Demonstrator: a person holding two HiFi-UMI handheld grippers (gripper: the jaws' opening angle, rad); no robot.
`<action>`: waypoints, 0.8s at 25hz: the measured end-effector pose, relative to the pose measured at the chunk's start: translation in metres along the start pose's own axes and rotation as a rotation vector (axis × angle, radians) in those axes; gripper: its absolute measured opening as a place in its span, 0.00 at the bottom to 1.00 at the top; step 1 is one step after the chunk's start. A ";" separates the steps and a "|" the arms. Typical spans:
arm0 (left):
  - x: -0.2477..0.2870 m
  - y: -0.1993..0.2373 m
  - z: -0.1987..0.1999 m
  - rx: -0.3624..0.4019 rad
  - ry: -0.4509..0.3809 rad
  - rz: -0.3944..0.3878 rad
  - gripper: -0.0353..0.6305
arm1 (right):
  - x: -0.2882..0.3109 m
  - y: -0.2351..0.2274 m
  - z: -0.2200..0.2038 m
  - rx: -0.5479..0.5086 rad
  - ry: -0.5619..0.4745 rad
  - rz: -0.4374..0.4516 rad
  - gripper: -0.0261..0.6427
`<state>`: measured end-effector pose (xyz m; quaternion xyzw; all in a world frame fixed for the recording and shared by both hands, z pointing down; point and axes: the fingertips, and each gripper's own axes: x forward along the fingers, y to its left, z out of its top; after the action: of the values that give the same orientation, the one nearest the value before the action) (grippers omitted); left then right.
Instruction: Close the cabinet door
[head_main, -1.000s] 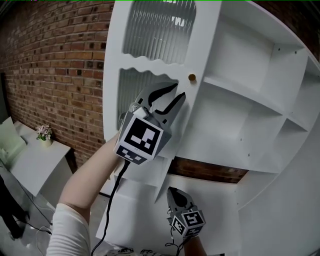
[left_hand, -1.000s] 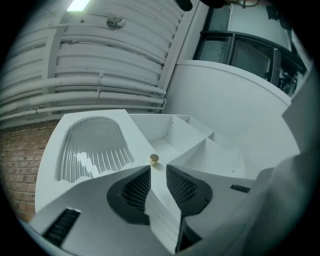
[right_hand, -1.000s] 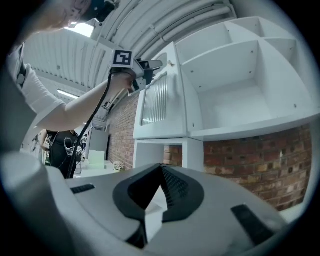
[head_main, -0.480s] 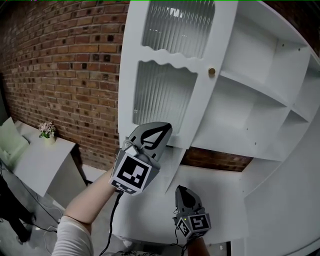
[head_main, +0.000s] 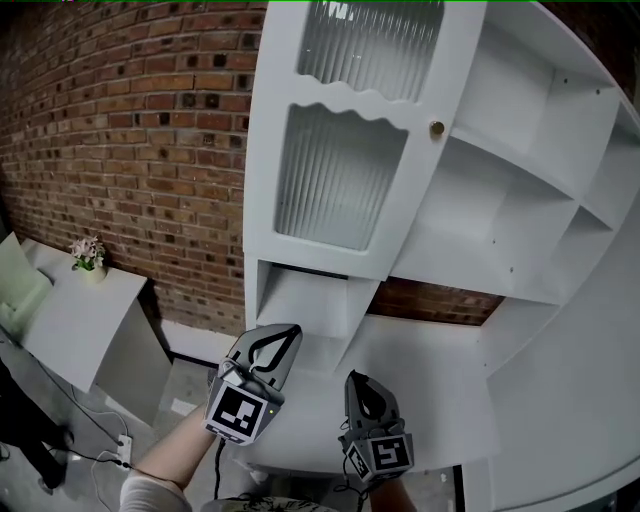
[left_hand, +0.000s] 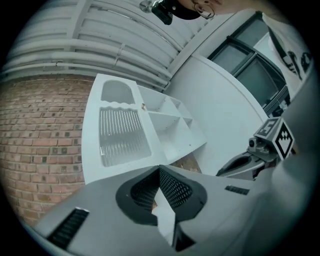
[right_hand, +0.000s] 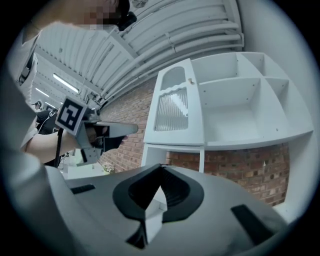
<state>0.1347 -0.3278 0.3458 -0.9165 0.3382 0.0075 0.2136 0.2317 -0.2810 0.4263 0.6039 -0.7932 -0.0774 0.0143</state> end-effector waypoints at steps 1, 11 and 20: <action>-0.007 -0.004 -0.009 -0.022 -0.002 -0.002 0.07 | 0.000 0.003 0.000 -0.013 -0.001 -0.009 0.05; -0.048 -0.004 -0.066 -0.225 0.023 0.039 0.07 | 0.001 0.026 -0.008 -0.017 0.022 -0.036 0.04; -0.049 0.012 -0.066 -0.242 0.015 0.041 0.07 | 0.010 0.037 -0.007 -0.020 0.030 -0.014 0.04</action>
<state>0.0804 -0.3316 0.4084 -0.9284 0.3552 0.0457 0.0988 0.1940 -0.2817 0.4379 0.6103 -0.7879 -0.0762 0.0318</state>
